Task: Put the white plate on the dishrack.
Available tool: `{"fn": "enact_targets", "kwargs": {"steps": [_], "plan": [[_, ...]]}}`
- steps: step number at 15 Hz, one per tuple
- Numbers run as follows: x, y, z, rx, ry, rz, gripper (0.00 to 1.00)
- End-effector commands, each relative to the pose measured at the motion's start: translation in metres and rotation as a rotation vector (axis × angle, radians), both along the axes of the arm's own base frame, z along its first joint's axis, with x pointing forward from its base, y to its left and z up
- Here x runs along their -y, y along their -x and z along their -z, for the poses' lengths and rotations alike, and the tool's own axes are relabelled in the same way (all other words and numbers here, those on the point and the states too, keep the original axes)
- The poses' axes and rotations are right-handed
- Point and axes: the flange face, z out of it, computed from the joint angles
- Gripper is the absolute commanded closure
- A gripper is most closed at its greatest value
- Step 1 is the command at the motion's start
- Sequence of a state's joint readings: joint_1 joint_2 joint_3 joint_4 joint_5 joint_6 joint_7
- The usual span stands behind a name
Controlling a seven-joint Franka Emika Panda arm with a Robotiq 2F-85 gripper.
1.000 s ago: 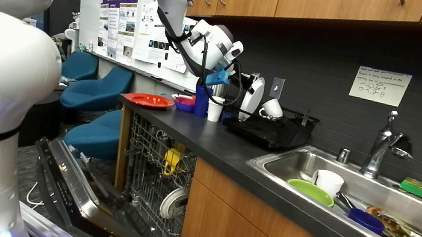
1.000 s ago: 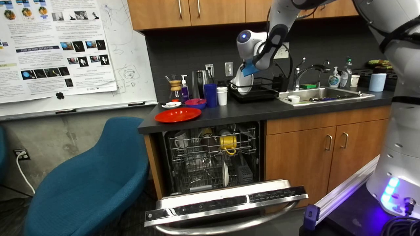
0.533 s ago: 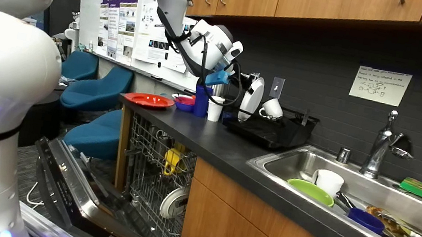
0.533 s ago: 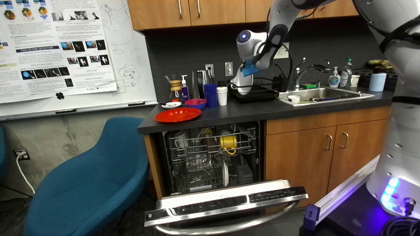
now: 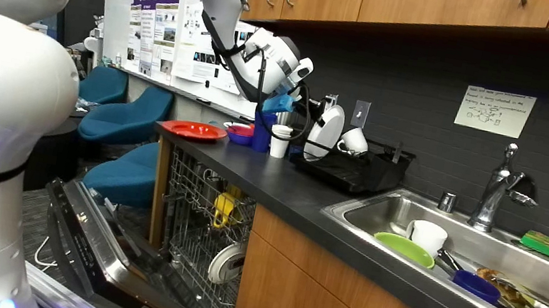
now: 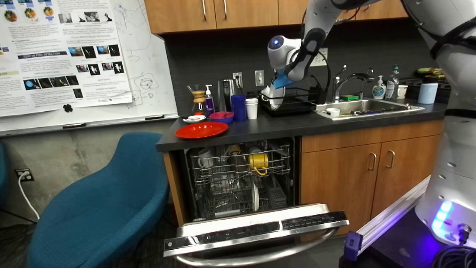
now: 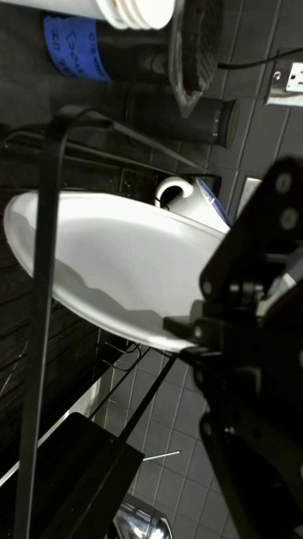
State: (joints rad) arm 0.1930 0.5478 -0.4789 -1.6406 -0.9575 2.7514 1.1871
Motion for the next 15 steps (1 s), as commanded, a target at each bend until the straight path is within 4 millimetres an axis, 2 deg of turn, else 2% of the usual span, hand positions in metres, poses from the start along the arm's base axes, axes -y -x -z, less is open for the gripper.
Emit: {"fn": "enact_targets", "kwargs": {"steps": [1,2,5,6,9,15], "plan": [[0.0015,0.0053,0.0057,-0.032,-0.03,-0.023,0.86],[0.0019,0.0052,0.0053,-0.036,-0.034,-0.023,0.69],[0.001,0.0004,0.0045,-0.03,-0.021,-0.012,0.53],[-0.0001,0.0004,0.0071,-0.036,-0.024,-0.014,0.7],[-0.0014,0.0001,0.0081,-0.037,-0.024,-0.015,0.53],[-0.0011,0.0001,0.0081,-0.037,-0.024,-0.015,0.53]]}}
